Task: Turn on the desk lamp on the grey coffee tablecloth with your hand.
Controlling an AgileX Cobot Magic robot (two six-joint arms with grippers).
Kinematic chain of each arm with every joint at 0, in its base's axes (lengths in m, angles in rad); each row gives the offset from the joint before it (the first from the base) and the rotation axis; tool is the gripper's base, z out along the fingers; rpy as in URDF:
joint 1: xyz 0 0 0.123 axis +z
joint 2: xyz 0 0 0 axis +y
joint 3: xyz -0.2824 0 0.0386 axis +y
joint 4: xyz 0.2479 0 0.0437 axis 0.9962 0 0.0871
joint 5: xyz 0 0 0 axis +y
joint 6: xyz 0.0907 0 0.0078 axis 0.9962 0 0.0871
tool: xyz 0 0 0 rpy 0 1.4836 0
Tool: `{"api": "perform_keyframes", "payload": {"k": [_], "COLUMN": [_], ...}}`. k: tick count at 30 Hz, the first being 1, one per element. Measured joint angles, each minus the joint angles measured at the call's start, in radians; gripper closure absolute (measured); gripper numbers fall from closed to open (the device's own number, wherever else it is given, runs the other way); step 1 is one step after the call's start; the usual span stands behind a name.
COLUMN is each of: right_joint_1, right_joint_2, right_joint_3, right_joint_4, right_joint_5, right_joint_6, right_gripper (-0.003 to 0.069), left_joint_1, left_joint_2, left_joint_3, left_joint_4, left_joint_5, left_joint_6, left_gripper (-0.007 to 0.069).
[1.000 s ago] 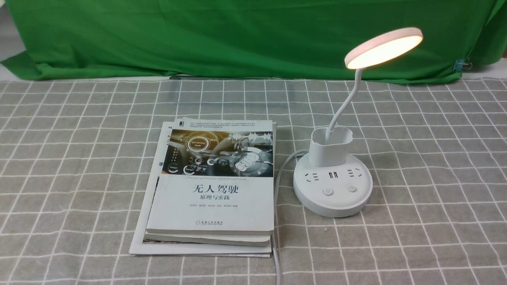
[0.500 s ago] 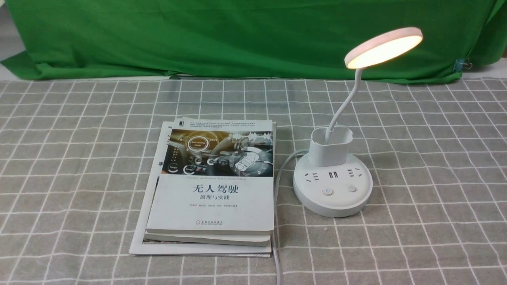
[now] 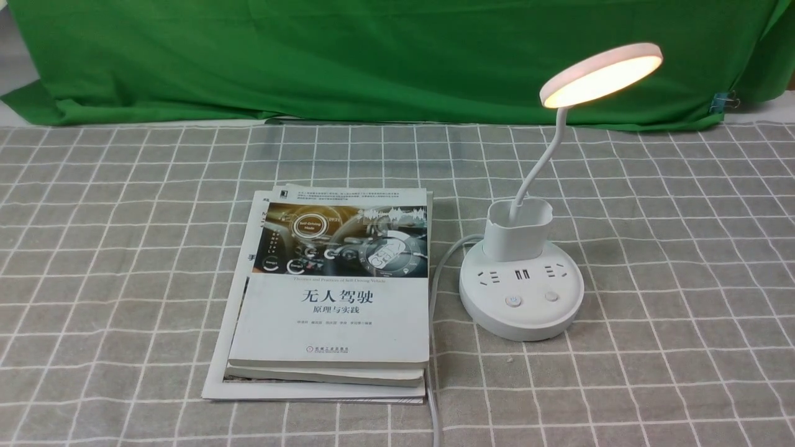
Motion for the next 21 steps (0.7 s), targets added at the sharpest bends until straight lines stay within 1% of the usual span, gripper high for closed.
{"api": "perform_keyframes", "payload": {"k": [5, 21], "right_joint_1": [0.000, 0.000], "right_joint_2": [0.000, 0.000], "right_joint_3": [0.000, 0.000], "right_joint_4": [0.000, 0.000], "right_joint_5": [0.000, 0.001], "right_joint_6": [0.000, 0.001], "right_gripper": [0.0575, 0.0521], "left_joint_1": [0.000, 0.000], "left_joint_2": [0.000, 0.000], "left_joint_3": [0.000, 0.000], "left_joint_4": [0.000, 0.000], "left_joint_5": [0.000, 0.000], "left_joint_6": [0.000, -0.001], "left_gripper": [0.0606, 0.0606]}}
